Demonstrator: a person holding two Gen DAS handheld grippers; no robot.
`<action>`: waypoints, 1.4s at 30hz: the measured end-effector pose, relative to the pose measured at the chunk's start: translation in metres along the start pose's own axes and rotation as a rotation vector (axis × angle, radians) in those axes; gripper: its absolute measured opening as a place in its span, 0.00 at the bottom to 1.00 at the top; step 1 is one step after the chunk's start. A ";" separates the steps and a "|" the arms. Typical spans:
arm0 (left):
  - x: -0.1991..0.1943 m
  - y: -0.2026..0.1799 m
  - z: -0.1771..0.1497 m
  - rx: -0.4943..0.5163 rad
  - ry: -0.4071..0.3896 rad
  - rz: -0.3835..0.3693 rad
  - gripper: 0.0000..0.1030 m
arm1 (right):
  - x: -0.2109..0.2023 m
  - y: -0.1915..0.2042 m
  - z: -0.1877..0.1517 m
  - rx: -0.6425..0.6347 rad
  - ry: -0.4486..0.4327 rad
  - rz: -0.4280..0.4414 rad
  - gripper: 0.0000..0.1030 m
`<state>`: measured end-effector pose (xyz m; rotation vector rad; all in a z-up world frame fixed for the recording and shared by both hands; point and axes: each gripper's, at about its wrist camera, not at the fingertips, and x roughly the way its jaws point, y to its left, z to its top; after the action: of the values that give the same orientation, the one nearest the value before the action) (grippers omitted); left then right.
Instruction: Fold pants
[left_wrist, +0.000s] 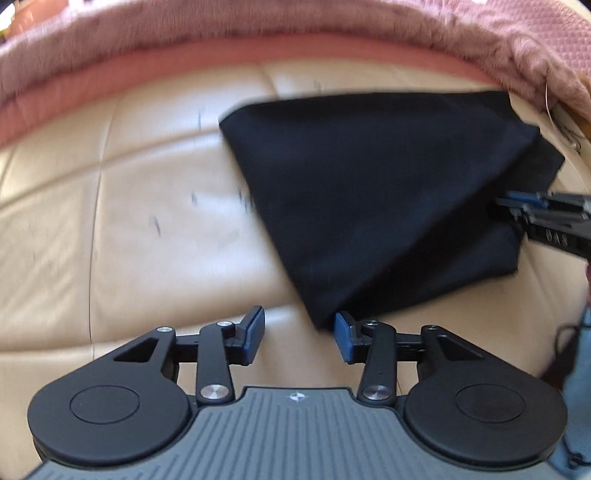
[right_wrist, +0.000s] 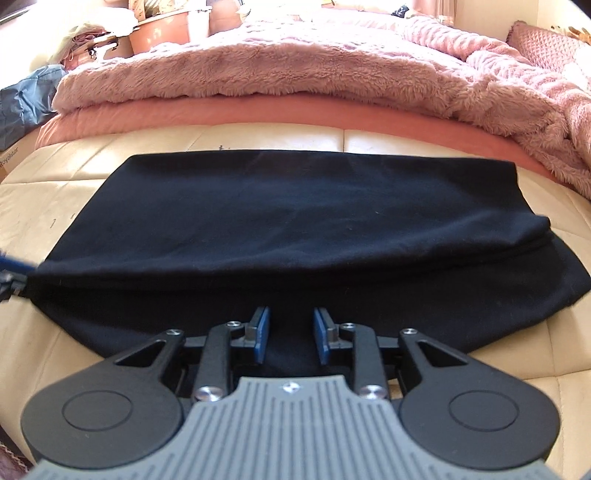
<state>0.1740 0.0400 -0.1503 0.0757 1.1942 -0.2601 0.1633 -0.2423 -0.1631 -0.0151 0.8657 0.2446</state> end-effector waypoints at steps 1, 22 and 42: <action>-0.003 -0.002 -0.001 0.013 0.024 0.017 0.49 | 0.000 0.000 0.000 -0.001 0.003 0.000 0.22; -0.005 -0.016 0.009 -0.145 -0.144 -0.033 0.14 | -0.001 -0.095 0.053 0.033 -0.116 -0.094 0.12; -0.021 0.058 0.001 -0.497 -0.275 -0.193 0.51 | 0.019 -0.109 0.038 0.058 -0.027 -0.117 0.13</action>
<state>0.1818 0.0990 -0.1347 -0.4965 0.9626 -0.1309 0.2272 -0.3397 -0.1616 -0.0087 0.8418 0.1096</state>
